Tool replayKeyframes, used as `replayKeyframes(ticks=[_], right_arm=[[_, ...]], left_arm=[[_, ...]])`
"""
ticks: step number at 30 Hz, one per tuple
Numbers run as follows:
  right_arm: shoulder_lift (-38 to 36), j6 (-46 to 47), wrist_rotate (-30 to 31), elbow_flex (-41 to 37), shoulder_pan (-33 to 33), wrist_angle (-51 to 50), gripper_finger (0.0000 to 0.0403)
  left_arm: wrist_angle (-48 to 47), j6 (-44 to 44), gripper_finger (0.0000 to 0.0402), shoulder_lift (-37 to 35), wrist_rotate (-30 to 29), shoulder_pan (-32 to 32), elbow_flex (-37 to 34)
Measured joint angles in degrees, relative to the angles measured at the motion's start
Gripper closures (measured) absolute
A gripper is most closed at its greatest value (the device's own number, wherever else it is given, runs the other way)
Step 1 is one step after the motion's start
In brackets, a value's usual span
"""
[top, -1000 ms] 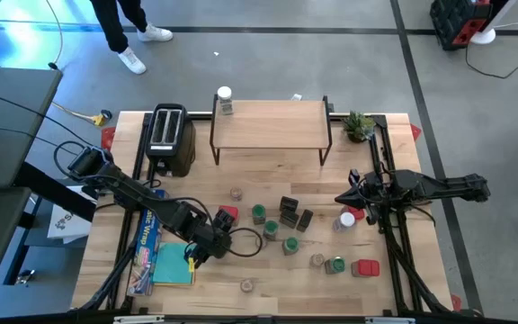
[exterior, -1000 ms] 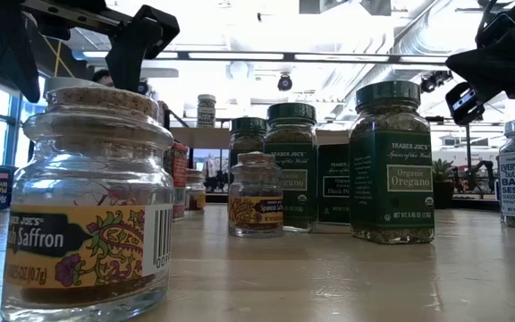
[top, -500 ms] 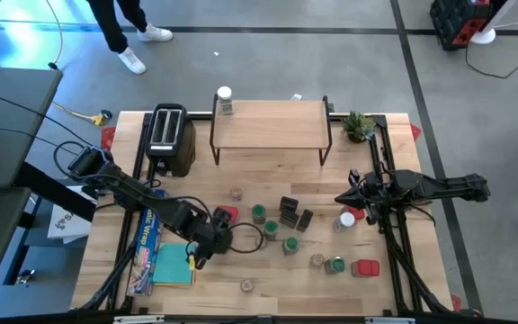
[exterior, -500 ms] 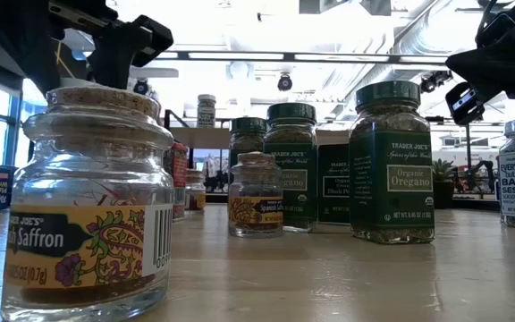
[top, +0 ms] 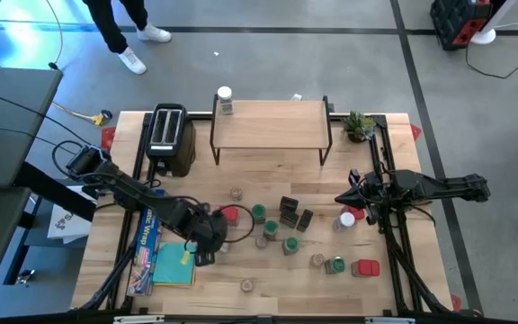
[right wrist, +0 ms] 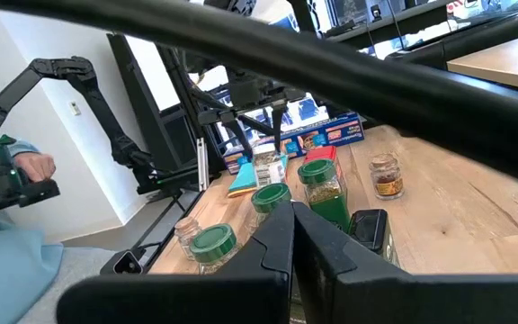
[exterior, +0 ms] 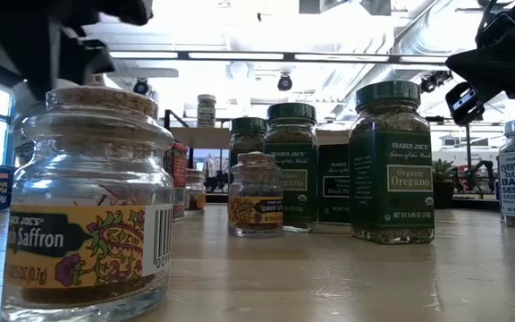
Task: Shelf spices
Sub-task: Put the left white seasoning bottle on the shelf aligned with the other white seasoning bottle
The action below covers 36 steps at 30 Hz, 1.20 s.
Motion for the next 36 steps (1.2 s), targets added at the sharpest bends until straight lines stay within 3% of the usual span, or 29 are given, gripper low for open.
replayKeyframes(ticks=[4, 15, 22, 36], right_arm=[[0.0, 0.0, 0.0, 0.0, 0.0, 0.0, 0.0403], [0.0, 0.0, 0.0, 0.0, 0.0, 0.0, 0.0403], [0.0, 0.0, 0.0, 0.0, 0.0, 0.0, 0.0403], [0.0, 0.0, 0.0, 0.0, 0.0, 0.0, 0.0403]], left_arm=[[-2.6, -3.8, 0.0192, 0.3, 0.4, 0.0, 0.7], [-6.2, -0.8, 0.0192, 0.5, -0.9, 0.4, 6.8], [-9.2, -3.4, 0.0192, 0.5, 2.9, 2.3, 6.8], [-11.5, -5.8, 0.0191, 0.6, 2.7, 5.8, 6.8]])
